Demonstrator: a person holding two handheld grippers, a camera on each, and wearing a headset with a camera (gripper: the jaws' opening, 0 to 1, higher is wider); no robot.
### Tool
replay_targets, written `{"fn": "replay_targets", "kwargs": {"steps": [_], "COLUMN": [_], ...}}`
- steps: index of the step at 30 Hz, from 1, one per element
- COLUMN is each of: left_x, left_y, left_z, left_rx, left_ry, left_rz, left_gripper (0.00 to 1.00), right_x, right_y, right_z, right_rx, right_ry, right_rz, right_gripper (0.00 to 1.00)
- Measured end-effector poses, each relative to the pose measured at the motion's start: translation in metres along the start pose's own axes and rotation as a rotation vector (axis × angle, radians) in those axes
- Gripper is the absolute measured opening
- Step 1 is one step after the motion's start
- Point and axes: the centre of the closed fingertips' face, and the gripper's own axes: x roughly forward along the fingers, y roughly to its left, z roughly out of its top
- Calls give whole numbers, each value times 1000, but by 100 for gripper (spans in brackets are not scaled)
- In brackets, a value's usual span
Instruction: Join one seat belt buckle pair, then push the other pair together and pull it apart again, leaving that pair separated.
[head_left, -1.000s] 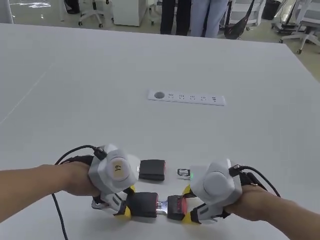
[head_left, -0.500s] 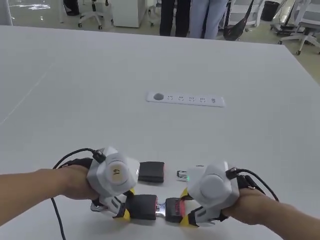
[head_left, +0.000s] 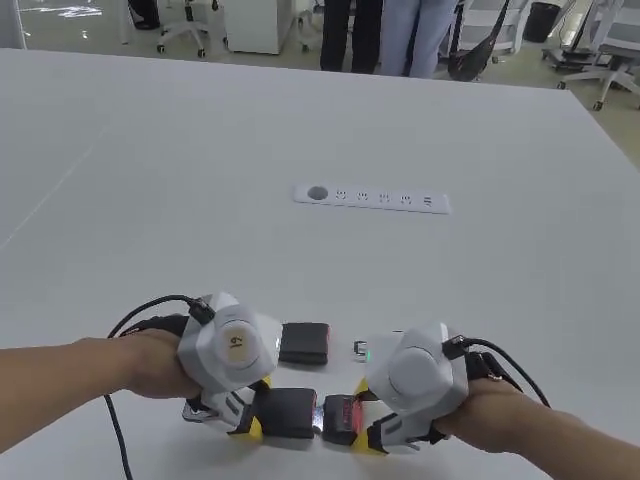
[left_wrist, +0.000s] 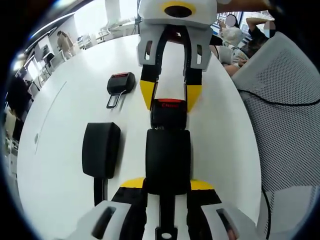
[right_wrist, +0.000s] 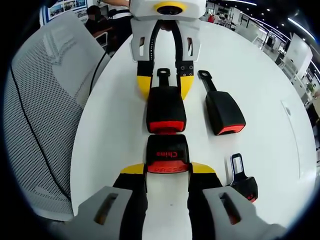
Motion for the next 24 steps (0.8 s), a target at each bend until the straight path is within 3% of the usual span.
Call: {"fn": "replay_targets", "kwargs": {"steps": [1,2,3,9,16,24], "left_x": [1,0,0,-1,-2,-2], "left_y": [0,0,1,0,-1,0], "left_z": [1,1,0,0,-1,-1], "left_rx": [2,0,1,-25,-13,0], "left_ry": [0,5,6,-8,-21,-29], "left_rz": [-1,-2,-2,8,8,1], "left_gripper": [30,30,30,30,31,31], "right_x": [0,-6,-7,-5,-4,-3], "right_y": [1,2,0,3,2,1], "right_z": [3,-4,0,-2,-1,0], "right_rx": [3,6,3,6,-22,-41], "right_ry": [-8,30,3,13,11,-27], "right_rz": [0,-1,-15,-9,-9,-4], "right_gripper": [28,28,27,28,29,28]}}
